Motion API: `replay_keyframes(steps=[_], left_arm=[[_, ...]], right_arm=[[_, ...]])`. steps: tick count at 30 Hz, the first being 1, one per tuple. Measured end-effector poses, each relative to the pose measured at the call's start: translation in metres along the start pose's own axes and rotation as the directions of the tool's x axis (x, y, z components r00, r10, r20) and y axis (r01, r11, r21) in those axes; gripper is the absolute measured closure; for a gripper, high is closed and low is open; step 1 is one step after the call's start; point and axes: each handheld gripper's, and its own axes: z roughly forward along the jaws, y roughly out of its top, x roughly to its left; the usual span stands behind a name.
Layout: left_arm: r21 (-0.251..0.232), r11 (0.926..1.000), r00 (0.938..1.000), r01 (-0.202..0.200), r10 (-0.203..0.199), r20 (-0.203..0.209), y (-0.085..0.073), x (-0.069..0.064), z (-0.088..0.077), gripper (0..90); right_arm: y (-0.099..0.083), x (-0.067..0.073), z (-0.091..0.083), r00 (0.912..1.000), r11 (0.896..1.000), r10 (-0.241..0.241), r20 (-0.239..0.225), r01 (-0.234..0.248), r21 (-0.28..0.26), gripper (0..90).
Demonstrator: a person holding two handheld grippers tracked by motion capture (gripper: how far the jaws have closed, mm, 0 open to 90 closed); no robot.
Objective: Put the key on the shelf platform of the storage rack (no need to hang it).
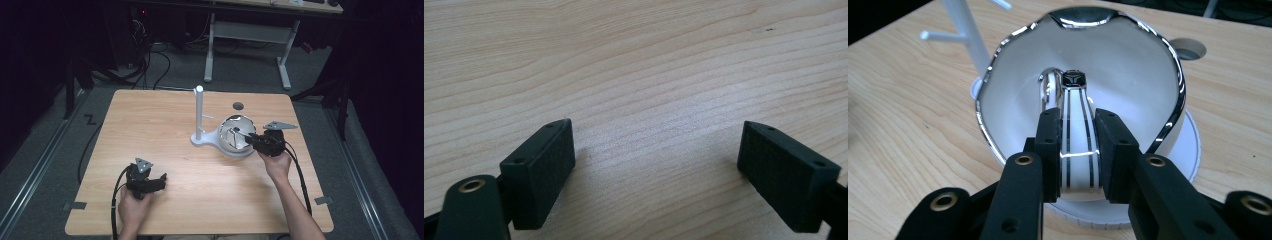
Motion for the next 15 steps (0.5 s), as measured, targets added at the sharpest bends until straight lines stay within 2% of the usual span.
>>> replay_keyframes(steps=[4,7,11,15], left_arm=[[0.0,1.0,1.0,0.0,0.0,0.0,0.0,0.0,0.0,15.8],[0.001,1.0,1.0,0.0,0.0,0.001,0.0,0.0,0.0,15.8],[0.0,1.0,1.0,0.0,0.0,0.0,0.0,0.0,0.0,15.7],[0.001,1.0,1.0,0.0,0.0,0.001,0.0,0.0,0.0,15.7]], right_arm=[[-0.002,-0.001,0.007,0.9999,1.0,0.007,0.013,-0.007,0.012,74.3],[-0.003,0.0,0.011,0.9998,1.0,-0.012,0.018,0.012,0.019,74.1],[-0.004,0.0,0.012,0.9992,0.999,-0.014,0.039,0.013,0.03,73.6],[-0.003,-0.001,0.01,0.9991,1.0,-0.01,0.04,0.009,0.021,67.6]])
